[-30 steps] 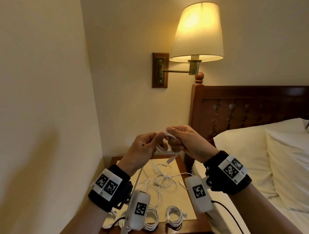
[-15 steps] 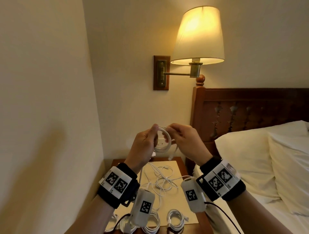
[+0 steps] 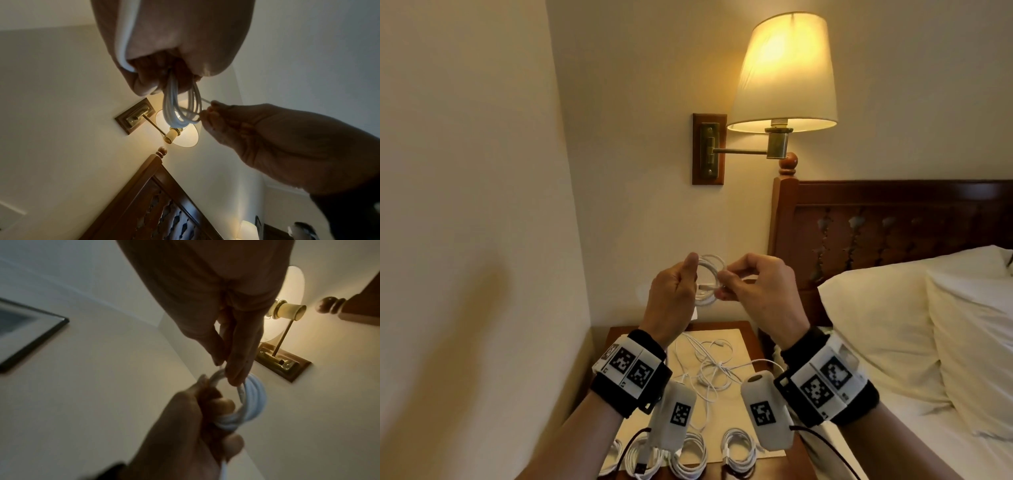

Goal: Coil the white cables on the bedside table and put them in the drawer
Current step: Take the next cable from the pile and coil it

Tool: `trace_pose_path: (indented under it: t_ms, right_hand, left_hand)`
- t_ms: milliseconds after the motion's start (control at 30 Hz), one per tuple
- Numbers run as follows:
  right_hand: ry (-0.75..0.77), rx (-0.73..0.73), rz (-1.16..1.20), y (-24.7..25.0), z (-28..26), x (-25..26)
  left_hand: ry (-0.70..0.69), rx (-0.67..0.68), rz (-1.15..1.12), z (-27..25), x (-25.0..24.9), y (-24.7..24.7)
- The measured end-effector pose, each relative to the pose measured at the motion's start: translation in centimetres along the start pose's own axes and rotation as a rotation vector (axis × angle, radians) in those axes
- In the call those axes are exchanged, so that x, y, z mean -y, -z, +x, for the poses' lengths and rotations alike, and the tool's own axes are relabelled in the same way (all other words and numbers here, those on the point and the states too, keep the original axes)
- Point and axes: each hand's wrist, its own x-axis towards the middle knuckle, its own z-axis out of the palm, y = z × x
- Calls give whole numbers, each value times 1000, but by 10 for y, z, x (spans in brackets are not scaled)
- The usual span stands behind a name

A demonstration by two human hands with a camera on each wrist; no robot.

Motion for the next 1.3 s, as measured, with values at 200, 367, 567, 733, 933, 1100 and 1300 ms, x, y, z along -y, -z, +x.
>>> trace_pose_path:
  t_ms: [200, 367, 567, 733, 933, 1100, 1300]
  right_hand:
    - [224, -127, -421, -13, 0, -20]
    - [223, -78, -112, -19, 5, -24]
    - [143, 263, 182, -8, 3, -21]
    - [170, 369, -26, 0, 2, -22]
    - [181, 312, -55, -2, -3, -28]
    - [133, 353, -49, 6, -5, -40]
    - [82, 478, -59, 16, -5, -46]
  left_hand:
    - [129, 43, -156, -6, -10, 4]
    - [196, 58, -239, -9, -16, 6]
    - [232, 18, -265, -4, -13, 13]
    - [304, 20, -314, -9, -11, 10]
    - [309, 38, -381, -11, -15, 6]
    - [271, 22, -411, -7, -14, 11]
    - [266, 17, -406, -4, -16, 9]
